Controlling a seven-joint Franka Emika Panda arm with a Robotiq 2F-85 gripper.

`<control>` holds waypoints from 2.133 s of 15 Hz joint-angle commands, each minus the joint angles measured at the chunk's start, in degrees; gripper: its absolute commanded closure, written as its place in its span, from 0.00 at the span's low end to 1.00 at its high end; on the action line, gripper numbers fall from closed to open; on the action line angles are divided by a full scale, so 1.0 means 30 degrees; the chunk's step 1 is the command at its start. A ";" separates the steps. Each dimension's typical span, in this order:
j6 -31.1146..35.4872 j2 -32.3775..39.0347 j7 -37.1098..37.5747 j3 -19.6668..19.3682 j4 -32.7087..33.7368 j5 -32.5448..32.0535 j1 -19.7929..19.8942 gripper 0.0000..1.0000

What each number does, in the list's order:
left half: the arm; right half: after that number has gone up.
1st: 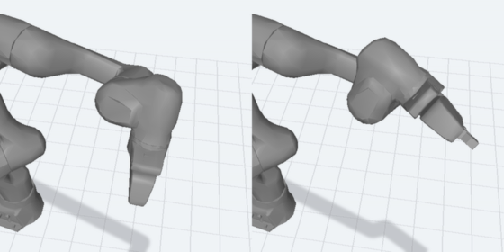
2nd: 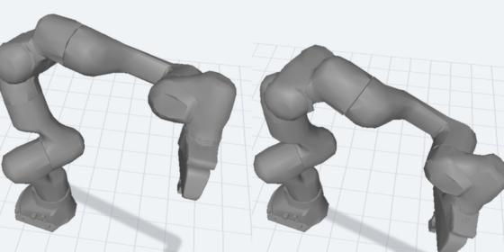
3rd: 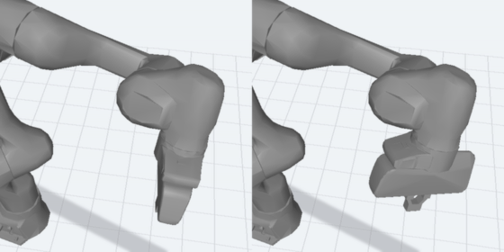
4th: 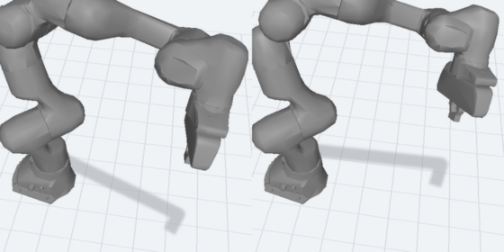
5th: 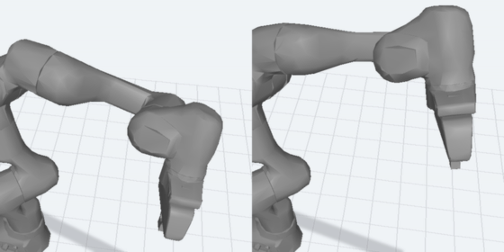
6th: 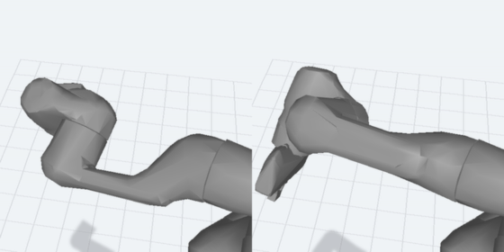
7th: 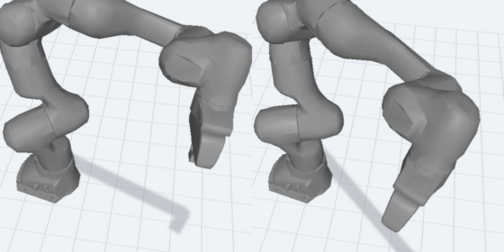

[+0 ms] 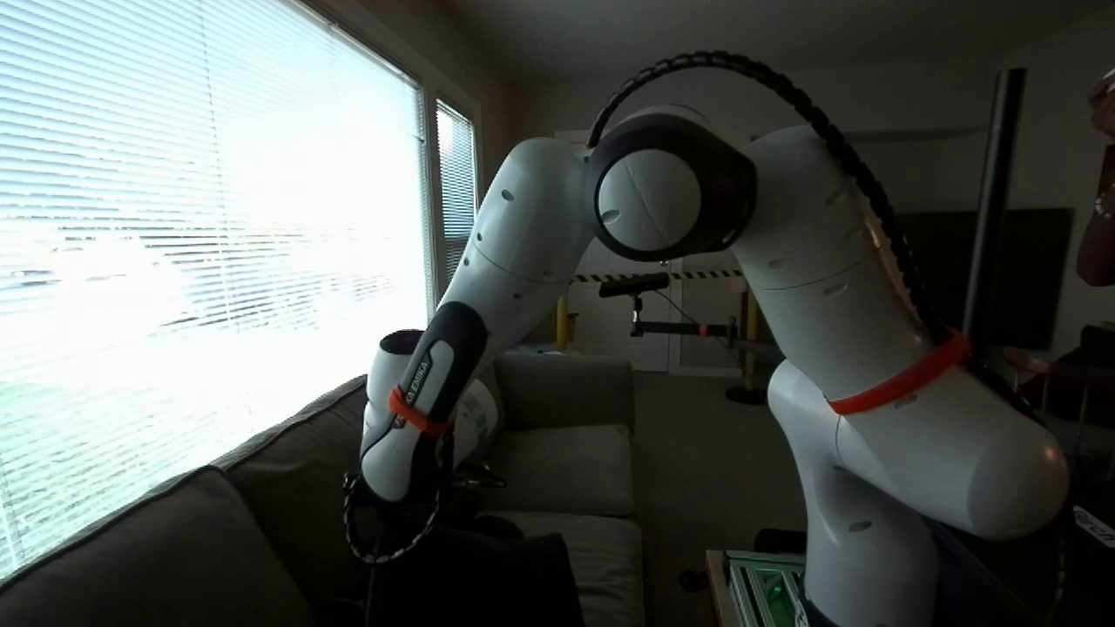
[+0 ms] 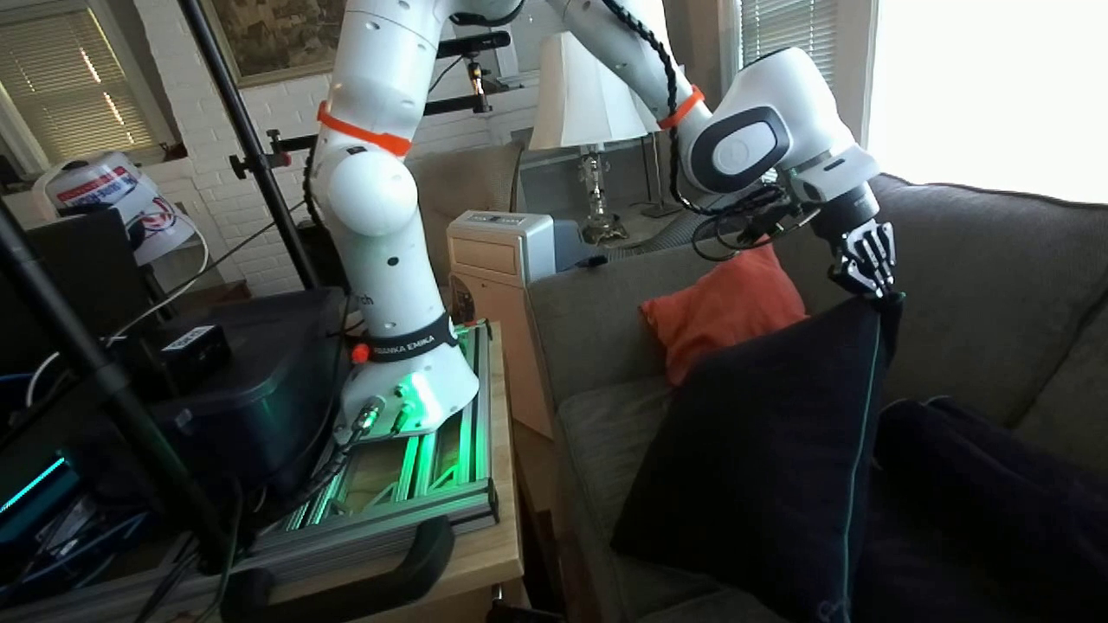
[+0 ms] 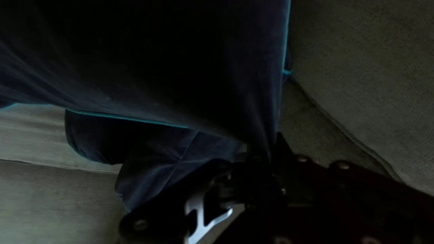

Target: Move the left black pillow to the right

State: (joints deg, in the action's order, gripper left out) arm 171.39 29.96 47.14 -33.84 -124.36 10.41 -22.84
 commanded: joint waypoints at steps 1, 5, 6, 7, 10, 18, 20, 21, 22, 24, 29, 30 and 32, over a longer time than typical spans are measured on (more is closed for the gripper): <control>0.0288 -0.0491 0.3218 -0.1080 0.0146 -0.0094 -0.1093 0.97; 0.0574 -0.0347 0.5251 -0.3196 0.0056 0.0093 -0.3027 0.97; 0.0526 -0.0396 0.5670 -0.3807 -0.0002 0.0021 -0.3537 0.97; 0.0454 -0.0474 0.5951 -0.4373 -0.0098 -0.0047 -0.4028 0.97; 0.0415 -0.0664 0.6761 -0.5773 -0.0517 0.0082 -0.5308 0.97; 0.0818 -0.0902 0.8550 -0.9570 -0.1824 0.0107 -0.8391 0.97; 0.0784 -0.0743 0.8916 -1.0829 -0.2099 0.0130 -0.9395 0.97; 0.0716 -0.0620 0.9100 -1.1388 -0.2194 0.0174 -0.9846 0.97; 0.0778 -0.0552 0.9264 -1.1842 -0.2404 0.0233 -1.0220 0.97; 0.0661 -0.0275 0.9608 -1.2662 -0.2584 0.0331 -1.0894 0.97; 0.0430 0.0168 1.0201 -1.2481 -0.3138 0.0579 -1.1281 0.97; 0.0406 0.0381 1.0445 -1.2079 -0.3172 0.0758 -1.1040 0.97; 0.0464 0.0992 1.0867 -1.1440 -0.3065 0.1058 -1.0511 0.97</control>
State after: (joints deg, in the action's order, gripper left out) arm 171.75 30.06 77.09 -69.84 -133.82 11.89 -55.56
